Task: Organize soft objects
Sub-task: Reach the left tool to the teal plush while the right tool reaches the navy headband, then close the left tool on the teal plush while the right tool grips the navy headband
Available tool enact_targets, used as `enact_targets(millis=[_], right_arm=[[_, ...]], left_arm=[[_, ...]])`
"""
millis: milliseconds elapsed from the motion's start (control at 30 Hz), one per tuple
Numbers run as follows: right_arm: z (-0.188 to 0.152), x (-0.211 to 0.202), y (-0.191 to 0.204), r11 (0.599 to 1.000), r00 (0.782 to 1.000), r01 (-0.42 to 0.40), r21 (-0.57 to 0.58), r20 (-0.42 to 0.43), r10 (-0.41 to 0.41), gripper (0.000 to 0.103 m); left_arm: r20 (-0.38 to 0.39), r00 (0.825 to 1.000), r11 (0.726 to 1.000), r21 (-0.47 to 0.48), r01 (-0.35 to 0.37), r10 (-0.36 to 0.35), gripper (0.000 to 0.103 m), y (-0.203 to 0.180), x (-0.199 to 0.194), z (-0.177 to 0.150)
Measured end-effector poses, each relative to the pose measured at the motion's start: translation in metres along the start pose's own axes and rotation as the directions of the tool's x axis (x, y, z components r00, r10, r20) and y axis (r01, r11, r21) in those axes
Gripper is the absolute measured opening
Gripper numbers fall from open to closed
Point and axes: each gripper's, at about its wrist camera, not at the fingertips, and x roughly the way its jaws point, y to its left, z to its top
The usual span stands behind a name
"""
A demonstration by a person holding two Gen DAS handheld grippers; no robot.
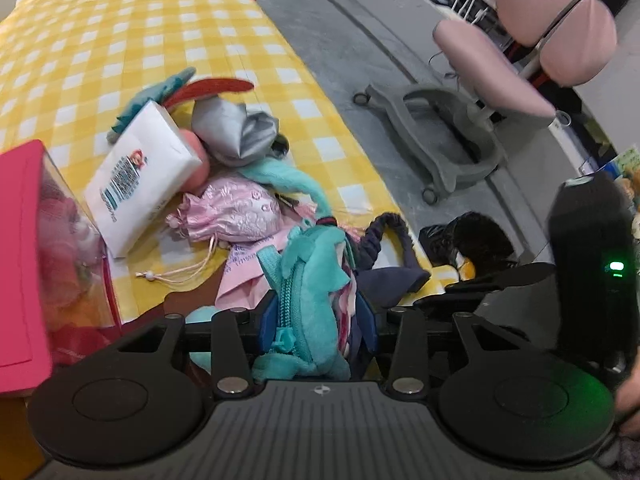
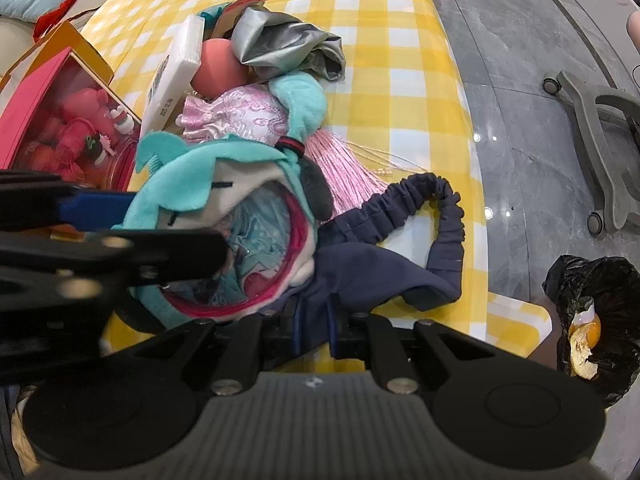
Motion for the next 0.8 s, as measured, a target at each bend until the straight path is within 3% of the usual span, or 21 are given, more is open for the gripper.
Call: enact_targets(millis=[33, 67, 200, 267, 333, 400, 600, 800], right_arm=[[0.0, 0.0, -0.001, 1.0, 1.0, -0.001, 0.002, 0.001, 0.001, 0.011], [-0.001, 0.0, -0.001, 1.0, 1.0, -0.003, 0.004, 0.001, 0.003, 0.011], [-0.003, -0.003, -0.004, 1.0, 1.0, -0.007, 0.019, 0.018, 0.007, 0.015], [-0.005, -0.011, -0.006, 0.999, 0.998, -0.015, 0.034, 0.068, 0.013, 0.029], [-0.006, -0.018, -0.004, 1.0, 0.995, -0.019, 0.019, 0.103, 0.017, 0.068], [-0.005, -0.019, 0.003, 1.0, 0.994, -0.017, -0.017, 0.104, 0.018, 0.08], [0.004, -0.006, 0.019, 0.992, 0.999, -0.037, -0.124, 0.012, 0.039, 0.095], [0.01, 0.019, 0.032, 0.98, 0.993, -0.005, -0.199, -0.119, -0.019, 0.092]], left_arm=[[-0.004, 1.0, 1.0, -0.007, -0.005, 0.005, 0.044, 0.001, 0.006, 0.0], [-0.002, 1.0, 1.0, -0.018, -0.023, 0.023, 0.034, 0.002, 0.01, 0.0], [0.039, 0.999, 0.998, -0.065, -0.023, 0.025, 0.023, 0.011, 0.003, -0.005], [0.085, 0.996, 0.997, -0.072, -0.027, 0.033, 0.023, 0.013, -0.01, -0.008], [0.13, 0.99, 0.997, -0.066, -0.05, 0.058, 0.022, 0.014, -0.025, -0.009], [0.173, 0.982, 0.995, -0.074, -0.068, 0.08, 0.022, 0.018, -0.039, -0.01], [0.186, 0.976, 0.993, -0.059, -0.103, 0.112, 0.022, 0.023, -0.052, -0.015], [0.182, 0.979, 0.994, -0.066, -0.086, 0.097, 0.022, 0.026, -0.053, -0.025]])
